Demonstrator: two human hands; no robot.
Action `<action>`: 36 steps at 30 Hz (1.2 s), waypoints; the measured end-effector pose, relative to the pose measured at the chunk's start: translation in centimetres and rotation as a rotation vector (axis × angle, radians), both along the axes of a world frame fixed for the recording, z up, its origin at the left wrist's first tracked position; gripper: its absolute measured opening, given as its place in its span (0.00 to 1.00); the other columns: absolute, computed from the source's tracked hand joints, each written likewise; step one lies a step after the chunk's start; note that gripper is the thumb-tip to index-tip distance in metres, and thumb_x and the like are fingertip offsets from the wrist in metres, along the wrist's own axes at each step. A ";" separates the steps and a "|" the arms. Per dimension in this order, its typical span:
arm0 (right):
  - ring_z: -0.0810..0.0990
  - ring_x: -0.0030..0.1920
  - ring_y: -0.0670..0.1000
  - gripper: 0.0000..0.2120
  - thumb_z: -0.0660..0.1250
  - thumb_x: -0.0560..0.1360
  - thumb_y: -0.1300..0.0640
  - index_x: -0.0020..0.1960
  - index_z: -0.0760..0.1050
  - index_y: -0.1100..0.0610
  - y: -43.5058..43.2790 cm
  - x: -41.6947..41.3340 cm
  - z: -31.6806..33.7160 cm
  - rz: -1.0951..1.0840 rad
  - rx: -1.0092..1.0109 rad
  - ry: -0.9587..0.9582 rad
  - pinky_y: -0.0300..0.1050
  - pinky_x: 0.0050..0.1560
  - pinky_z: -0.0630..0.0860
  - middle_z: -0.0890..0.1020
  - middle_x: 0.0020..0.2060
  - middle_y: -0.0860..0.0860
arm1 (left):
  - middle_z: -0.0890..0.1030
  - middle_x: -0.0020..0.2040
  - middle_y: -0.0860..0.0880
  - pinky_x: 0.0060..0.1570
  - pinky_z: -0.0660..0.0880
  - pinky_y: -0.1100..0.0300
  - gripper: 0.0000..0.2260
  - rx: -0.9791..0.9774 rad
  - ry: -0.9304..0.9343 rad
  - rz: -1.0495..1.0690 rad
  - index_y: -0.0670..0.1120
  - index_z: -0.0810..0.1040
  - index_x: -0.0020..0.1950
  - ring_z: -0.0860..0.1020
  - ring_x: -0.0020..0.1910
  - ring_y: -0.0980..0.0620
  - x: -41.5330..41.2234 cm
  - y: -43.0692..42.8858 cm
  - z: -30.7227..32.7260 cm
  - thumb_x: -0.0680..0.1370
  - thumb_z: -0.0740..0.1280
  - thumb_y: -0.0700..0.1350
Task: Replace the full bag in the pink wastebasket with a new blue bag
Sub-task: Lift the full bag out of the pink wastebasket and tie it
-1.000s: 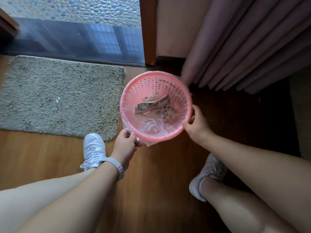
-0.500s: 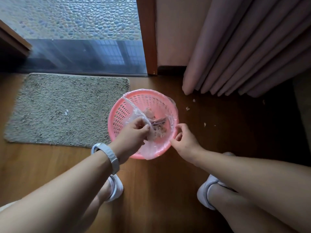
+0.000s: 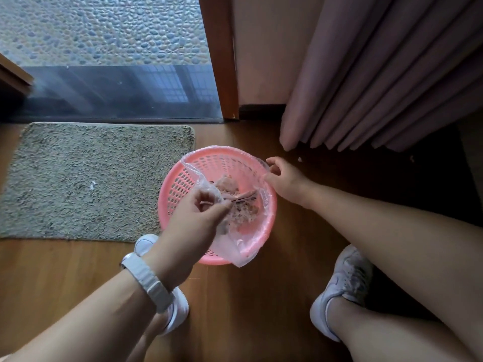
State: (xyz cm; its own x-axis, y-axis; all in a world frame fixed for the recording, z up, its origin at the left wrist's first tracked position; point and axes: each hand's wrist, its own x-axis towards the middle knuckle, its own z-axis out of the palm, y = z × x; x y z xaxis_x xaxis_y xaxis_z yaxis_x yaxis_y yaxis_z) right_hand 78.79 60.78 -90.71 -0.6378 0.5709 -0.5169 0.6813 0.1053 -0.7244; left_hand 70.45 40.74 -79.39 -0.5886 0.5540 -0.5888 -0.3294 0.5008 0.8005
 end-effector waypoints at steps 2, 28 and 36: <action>0.79 0.52 0.52 0.15 0.64 0.75 0.55 0.61 0.74 0.56 0.3 -0.6 -0.4 0.018 -0.071 0.033 0.49 0.55 0.76 0.80 0.52 0.51 | 0.82 0.41 0.43 0.31 0.71 0.62 0.08 -0.050 -0.002 0.007 0.46 0.75 0.48 0.79 0.34 0.53 0.5 0.2 -0.7 0.73 0.72 0.41; 0.71 0.35 0.54 0.06 0.58 0.74 0.59 0.41 0.73 0.57 1.3 -1.1 0.1 -0.101 -0.315 0.023 0.47 0.36 0.68 0.75 0.35 0.55 | 0.82 0.36 0.50 0.38 0.71 0.63 0.04 0.036 0.100 -0.083 0.47 0.82 0.41 0.78 0.35 0.55 -1.4 1.3 -1.2 0.74 0.71 0.39; 0.77 0.36 0.55 0.07 0.68 0.75 0.56 0.44 0.74 0.59 2.7 0.9 -0.7 -0.062 -0.318 0.079 0.52 0.40 0.76 0.79 0.38 0.58 | 0.82 0.36 0.48 0.34 0.71 0.67 0.04 0.024 0.117 -0.076 0.46 0.82 0.41 0.77 0.34 0.55 -1.6 1.7 -1.3 0.75 0.70 0.38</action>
State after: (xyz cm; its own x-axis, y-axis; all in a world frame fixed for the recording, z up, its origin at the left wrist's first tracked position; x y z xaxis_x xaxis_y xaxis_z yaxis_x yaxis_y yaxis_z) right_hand 79.66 63.44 -91.39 -0.6522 0.4278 -0.6258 0.6196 -0.1747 -0.7652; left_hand 68.87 42.39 -80.65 -0.6082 0.6131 -0.5041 -0.1944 0.5007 0.8435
